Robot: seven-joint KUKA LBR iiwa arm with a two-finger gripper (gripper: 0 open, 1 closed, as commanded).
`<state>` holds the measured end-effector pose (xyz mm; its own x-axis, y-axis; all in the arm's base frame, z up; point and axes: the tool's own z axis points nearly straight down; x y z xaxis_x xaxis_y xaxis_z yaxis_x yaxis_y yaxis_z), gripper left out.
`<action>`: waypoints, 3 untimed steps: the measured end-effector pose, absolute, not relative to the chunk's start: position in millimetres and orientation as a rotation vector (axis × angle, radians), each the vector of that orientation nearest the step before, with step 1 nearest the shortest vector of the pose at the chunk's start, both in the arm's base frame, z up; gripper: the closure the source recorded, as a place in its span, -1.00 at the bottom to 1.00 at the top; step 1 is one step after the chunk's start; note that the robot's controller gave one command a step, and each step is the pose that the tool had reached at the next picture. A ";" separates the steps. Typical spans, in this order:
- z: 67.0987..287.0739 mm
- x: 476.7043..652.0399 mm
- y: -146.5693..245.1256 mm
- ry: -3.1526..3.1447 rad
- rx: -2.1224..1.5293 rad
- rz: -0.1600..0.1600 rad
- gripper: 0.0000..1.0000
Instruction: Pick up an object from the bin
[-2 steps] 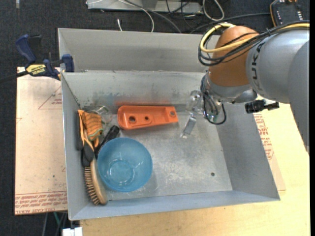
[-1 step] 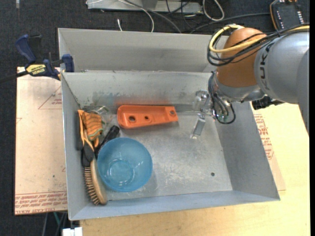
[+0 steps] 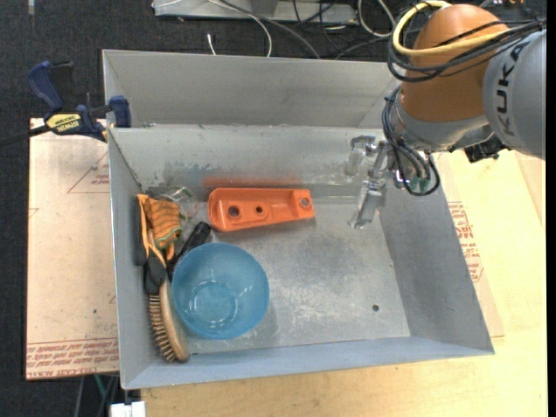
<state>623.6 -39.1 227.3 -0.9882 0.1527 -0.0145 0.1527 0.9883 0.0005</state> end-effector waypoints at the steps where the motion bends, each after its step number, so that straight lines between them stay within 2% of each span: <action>1: 154.1 598.1 -25.6 3.058 0.679 0.002 -1.00; 2: 229.4 604.1 -18.2 3.071 0.596 -0.001 -1.00; 3: 148.1 598.7 51.2 3.120 0.332 0.002 -1.00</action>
Offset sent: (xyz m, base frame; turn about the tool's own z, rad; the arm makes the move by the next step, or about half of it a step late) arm -0.0094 0.0327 0.1595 -0.0604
